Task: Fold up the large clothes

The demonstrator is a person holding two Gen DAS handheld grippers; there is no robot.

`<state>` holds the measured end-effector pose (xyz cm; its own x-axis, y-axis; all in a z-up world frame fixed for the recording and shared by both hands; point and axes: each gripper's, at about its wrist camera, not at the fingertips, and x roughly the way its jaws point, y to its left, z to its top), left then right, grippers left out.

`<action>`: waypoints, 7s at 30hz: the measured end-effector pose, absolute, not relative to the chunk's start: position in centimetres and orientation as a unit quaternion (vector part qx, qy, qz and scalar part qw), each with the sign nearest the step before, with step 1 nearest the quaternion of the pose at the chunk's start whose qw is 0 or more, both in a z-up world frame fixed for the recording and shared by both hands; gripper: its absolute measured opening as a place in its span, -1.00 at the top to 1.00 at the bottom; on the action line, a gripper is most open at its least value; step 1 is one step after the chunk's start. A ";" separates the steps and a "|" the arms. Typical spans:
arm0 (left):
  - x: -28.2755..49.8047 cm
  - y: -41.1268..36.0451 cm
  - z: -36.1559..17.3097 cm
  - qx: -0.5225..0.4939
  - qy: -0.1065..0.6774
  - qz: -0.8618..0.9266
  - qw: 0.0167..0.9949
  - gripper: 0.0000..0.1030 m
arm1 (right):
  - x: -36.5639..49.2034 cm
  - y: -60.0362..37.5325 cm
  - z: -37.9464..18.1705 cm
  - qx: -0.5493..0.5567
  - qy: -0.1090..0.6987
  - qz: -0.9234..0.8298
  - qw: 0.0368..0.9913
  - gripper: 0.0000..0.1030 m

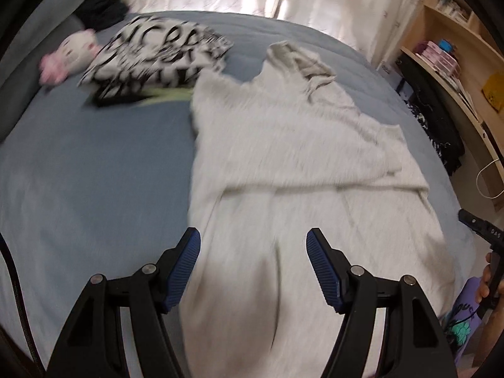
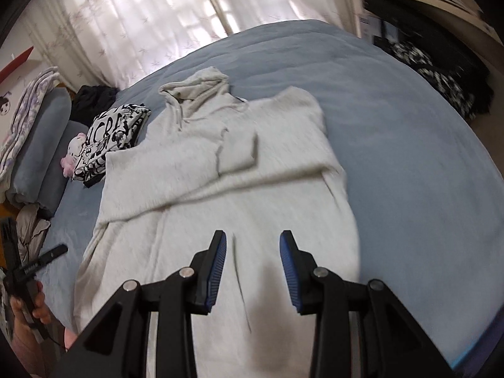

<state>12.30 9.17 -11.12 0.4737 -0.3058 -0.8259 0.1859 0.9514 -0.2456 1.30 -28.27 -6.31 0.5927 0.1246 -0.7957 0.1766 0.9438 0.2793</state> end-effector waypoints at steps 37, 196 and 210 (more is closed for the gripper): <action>56.8 -9.1 -19.4 -0.023 0.533 -0.093 0.841 0.38 | 48.7 -26.2 -17.9 0.301 0.476 0.038 0.825 0.35; 34.1 -2.5 -16.4 -0.191 0.424 -0.235 0.854 0.85 | 27.1 -23.6 -13.0 0.288 0.365 0.155 0.872 0.74; 23.9 -1.5 -21.3 -0.230 0.538 -0.246 0.773 0.90 | 17.5 -25.8 -19.1 0.456 0.481 0.149 0.734 0.59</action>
<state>23.92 -1.46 -21.25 0.3002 -0.6273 -0.7186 0.1330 0.7735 -0.6197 17.50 -25.83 -19.09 0.4930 0.6565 -0.5709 0.2203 0.5406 0.8119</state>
